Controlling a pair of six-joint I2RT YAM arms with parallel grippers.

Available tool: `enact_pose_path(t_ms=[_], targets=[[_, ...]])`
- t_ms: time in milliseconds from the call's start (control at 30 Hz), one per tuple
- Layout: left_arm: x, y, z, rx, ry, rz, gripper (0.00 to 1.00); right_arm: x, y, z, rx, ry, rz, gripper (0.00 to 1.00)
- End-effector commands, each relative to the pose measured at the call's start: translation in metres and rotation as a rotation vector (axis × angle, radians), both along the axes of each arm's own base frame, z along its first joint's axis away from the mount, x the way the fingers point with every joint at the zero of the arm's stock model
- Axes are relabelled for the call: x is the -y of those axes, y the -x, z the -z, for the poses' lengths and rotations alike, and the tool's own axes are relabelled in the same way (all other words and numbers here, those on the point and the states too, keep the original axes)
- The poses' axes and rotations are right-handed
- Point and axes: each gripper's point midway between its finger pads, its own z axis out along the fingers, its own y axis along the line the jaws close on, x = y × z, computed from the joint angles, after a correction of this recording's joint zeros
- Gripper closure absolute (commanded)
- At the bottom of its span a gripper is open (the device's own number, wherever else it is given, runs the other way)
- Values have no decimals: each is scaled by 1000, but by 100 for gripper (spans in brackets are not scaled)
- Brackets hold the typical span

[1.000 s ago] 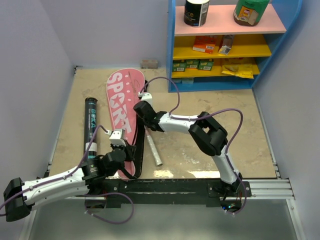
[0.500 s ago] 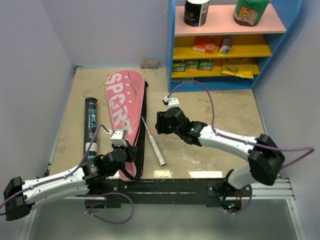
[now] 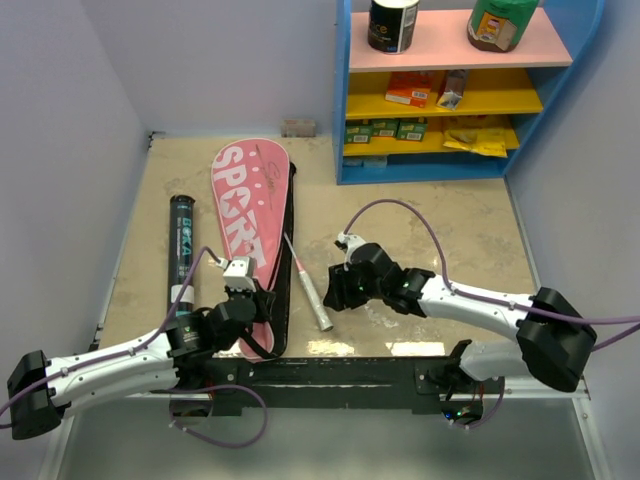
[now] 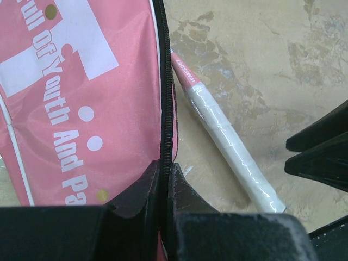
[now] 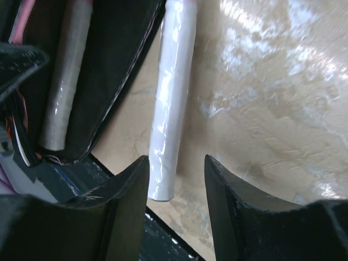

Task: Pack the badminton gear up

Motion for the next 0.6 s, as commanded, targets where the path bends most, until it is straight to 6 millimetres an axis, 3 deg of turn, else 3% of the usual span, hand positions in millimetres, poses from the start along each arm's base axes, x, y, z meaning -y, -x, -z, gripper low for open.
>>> enact_pose_path(t_ms=[0, 100, 400, 567], targets=[[17, -8, -44, 71, 127, 6, 100, -18, 12, 0, -44, -116, -53, 54], [17, -7, -43, 71, 124, 6, 100, -24, 15, 11, -69, -135, -67, 56], [15, -7, -42, 73, 125, 3, 100, -45, 18, 18, -117, -230, -95, 55], [14, -6, -41, 73, 129, 3, 100, -59, 24, 18, -166, -317, -116, 68]])
